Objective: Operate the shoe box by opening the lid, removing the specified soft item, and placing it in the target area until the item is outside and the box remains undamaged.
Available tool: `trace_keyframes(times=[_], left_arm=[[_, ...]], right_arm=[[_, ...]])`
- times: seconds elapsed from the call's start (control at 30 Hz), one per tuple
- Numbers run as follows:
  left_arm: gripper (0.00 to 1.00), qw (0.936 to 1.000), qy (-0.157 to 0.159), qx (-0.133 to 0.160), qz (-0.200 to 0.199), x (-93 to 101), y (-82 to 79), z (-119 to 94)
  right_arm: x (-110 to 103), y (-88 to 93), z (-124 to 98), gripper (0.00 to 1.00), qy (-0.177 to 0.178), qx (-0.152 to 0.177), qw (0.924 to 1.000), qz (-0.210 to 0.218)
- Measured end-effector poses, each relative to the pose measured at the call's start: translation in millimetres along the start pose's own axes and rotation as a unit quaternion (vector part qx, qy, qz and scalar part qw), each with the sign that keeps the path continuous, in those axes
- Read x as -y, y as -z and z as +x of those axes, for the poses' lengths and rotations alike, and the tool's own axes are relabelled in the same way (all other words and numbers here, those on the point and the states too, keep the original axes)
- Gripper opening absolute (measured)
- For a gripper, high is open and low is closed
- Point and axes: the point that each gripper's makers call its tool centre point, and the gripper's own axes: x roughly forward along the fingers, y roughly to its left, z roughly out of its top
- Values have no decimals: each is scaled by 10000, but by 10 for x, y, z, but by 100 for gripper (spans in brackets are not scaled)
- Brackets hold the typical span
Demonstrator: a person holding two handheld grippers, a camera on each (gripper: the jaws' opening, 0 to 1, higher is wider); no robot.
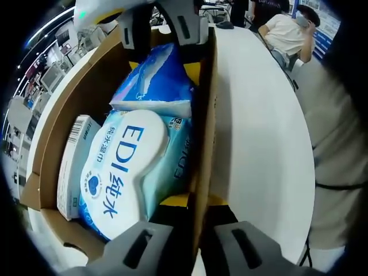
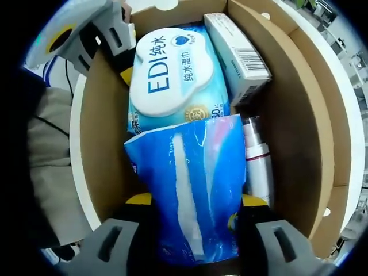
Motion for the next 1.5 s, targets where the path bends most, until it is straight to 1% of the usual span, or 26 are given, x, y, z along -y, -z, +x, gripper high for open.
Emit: trace_keyframes(times=[0.23, 0.47, 0.67, 0.77, 0.9, 1.1, 1.17, 1.23, 1.33, 1.43, 1.5], left_arm=[[1, 10000, 3, -3, -4, 2, -2, 1], [1, 10000, 4, -2, 11, -2, -4, 3], [1, 10000, -11, 3, 17, 0, -8, 3], [1, 10000, 5, 7, 4, 1, -8, 1], [1, 10000, 4, 4, -5, 1, -7, 2], [1, 10000, 5, 2, 1, -1, -7, 5], [1, 10000, -4, 5, 5, -2, -7, 3], [1, 10000, -13, 6, 3, -3, -7, 2], [1, 10000, -27, 8, 8, -3, -6, 2], [1, 10000, -24, 3, 7, -2, -8, -2], [1, 10000, -6, 1, 5, -4, -8, 1]], right_arm=[[4, -10, -51, 50, 22, 90, 10000, 2], [10, -22, -188, 50, -30, 99, 9999, -30], [-14, -26, -231, 50, 26, 98, 9999, -119], [-17, -18, -245, 49, 19, 154, 9998, -156], [-8, -42, -278, 50, -18, 180, 9998, -86], [9, -72, -442, 50, 55, 130, 9999, -86], [15, -103, -506, 50, 48, 201, 9998, 47], [28, -140, -544, 50, 67, 332, 9994, 59], [12, -140, -613, 50, 99, 396, 9991, 60], [-9, -128, -654, 50, 132, 397, 9991, 5], [-7, -115, -677, 50, 183, 328, 9993, -16]])
